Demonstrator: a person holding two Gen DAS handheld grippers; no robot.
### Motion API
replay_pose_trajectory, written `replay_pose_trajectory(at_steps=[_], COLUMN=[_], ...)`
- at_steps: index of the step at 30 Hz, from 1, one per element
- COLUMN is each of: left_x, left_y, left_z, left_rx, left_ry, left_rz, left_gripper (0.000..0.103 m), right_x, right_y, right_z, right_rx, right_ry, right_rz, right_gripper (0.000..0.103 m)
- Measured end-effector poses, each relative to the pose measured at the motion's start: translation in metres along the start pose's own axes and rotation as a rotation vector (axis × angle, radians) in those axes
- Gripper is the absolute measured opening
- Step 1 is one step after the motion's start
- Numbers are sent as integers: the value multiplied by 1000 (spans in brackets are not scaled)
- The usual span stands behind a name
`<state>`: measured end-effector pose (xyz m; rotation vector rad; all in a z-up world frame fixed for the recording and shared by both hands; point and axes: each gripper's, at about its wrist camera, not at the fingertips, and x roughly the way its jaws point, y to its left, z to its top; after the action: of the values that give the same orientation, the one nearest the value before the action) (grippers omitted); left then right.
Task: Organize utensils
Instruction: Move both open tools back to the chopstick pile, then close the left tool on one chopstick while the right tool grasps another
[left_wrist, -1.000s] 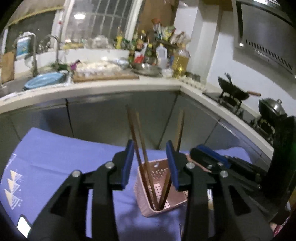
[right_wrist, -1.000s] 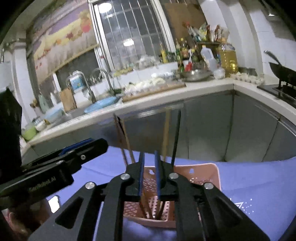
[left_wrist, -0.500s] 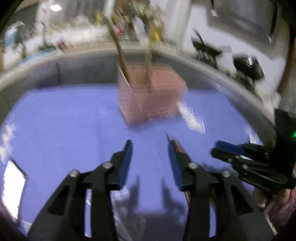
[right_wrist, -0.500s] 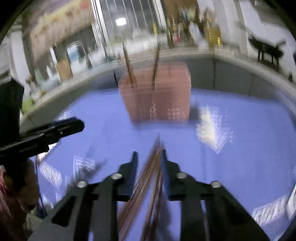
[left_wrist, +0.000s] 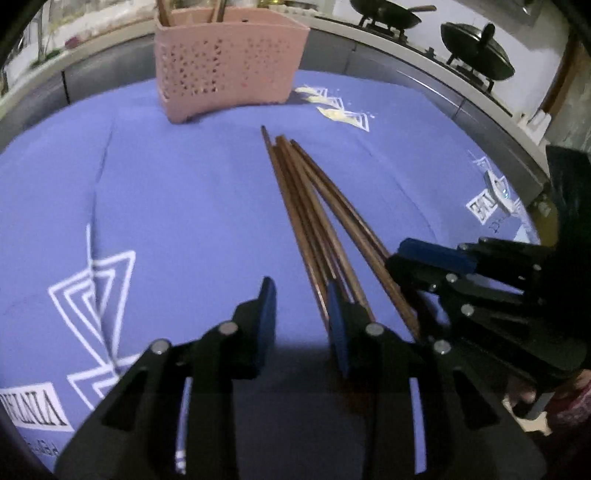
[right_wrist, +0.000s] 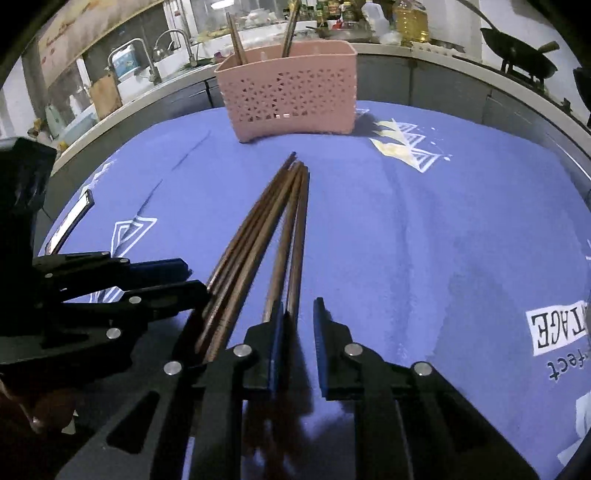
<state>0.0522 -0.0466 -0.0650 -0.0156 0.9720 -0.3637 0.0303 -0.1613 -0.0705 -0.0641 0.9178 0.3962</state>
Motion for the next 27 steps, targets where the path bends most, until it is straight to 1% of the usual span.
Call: replay_pose_trajectory(at_steps=[3,6,8,9,15,19,22,25,27], left_x=[1,5,10,9,4,1,1,3,5], left_y=[-1,-9,-14,-14,-1,7,8,2,-5], left_z=[0,5,8,8,5,3,2,1,1], left_rx=[0,19,30,35,-17,-60,-71,-37,3], left_ry=[2,3,9,-1,7,17,18,9,2], left_rz=[18,56,59,86,47,4,-1,40,83], left_gripper=[28,29,29,27,26,26,26,26,26], right_x=[1,2,3,3,0,2,2,3,3], right_y=[-3,6,9,9,-7,-4,-2,-2,-2], right_z=[-1,-2,-1,-1,-2,0,1,0,0], right_rx=[17,-17,-33,-31,18,13,10,11,12], right_ry=[0,-6,-13,-17,-25,-23,-22,-23,-24], right_rz=[9,8,-4,-5,-16,-6,1,2,3], right_gripper=[17,17,17,17,17,17,17,17,17])
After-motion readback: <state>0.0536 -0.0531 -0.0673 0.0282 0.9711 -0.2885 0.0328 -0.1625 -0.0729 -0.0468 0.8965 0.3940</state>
